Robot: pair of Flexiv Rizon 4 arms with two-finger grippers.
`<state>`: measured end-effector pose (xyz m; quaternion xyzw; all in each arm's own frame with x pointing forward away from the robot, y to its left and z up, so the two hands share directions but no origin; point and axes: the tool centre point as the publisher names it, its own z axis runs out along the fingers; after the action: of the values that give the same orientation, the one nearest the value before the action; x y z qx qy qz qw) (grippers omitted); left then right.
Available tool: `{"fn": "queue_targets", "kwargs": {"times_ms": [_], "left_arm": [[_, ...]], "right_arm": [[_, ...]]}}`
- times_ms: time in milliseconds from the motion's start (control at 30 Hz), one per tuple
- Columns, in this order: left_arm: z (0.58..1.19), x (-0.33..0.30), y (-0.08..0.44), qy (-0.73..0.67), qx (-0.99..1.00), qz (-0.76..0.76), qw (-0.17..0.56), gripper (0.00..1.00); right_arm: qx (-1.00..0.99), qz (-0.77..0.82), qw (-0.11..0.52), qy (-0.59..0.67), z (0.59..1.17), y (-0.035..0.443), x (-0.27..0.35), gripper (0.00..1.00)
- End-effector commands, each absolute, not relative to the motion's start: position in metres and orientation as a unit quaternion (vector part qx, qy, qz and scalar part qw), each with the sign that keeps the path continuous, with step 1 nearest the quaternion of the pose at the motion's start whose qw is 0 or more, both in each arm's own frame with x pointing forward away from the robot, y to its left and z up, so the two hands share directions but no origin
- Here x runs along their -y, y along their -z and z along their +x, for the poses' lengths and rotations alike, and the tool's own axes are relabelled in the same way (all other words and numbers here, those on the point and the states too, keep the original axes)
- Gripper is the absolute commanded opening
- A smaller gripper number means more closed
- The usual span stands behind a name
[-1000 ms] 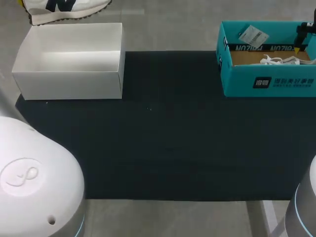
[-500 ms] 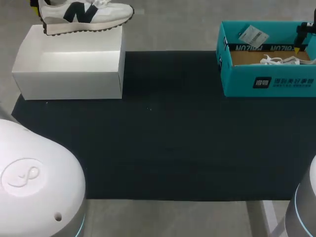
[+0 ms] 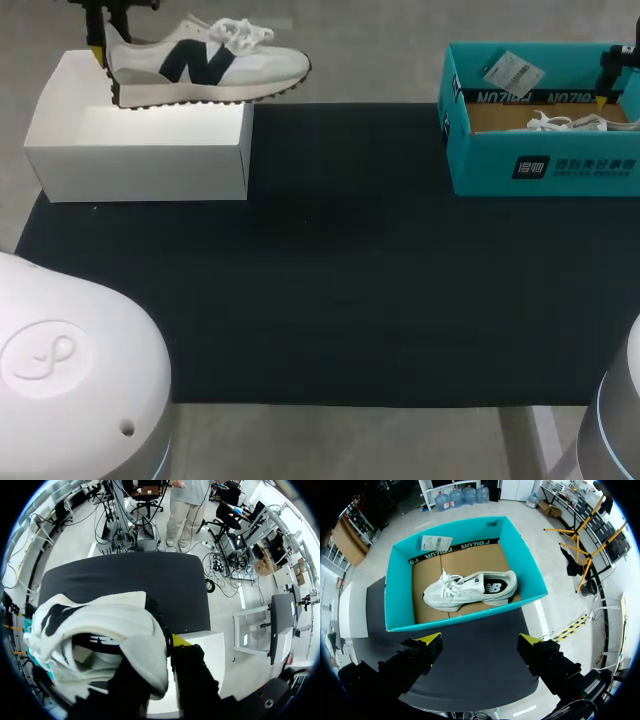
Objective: Take the shoe out of the shoebox, open the shoe tongue, remove and reinsert the insole, then place the shoe into the shoebox
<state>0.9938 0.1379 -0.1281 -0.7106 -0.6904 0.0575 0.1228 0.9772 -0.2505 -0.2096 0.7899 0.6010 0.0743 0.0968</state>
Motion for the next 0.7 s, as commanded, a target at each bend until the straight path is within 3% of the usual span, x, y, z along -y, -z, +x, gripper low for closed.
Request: {"fn": "queue_targets", "kwargs": {"times_ms": [33,700], "left_arm": [[0.937,-0.125,0.115,0.176,0.676,-0.706,-0.117,0.0],[0.863,-0.058,0.141,0.189,0.694,-0.682,-0.132,0.0]], "right_arm": [[-0.601,0.79,0.097,-0.075,0.978,0.21,0.251,1.0],[-0.601,0.79,0.097,-0.075,0.978,0.21,0.251,1.0]]}}
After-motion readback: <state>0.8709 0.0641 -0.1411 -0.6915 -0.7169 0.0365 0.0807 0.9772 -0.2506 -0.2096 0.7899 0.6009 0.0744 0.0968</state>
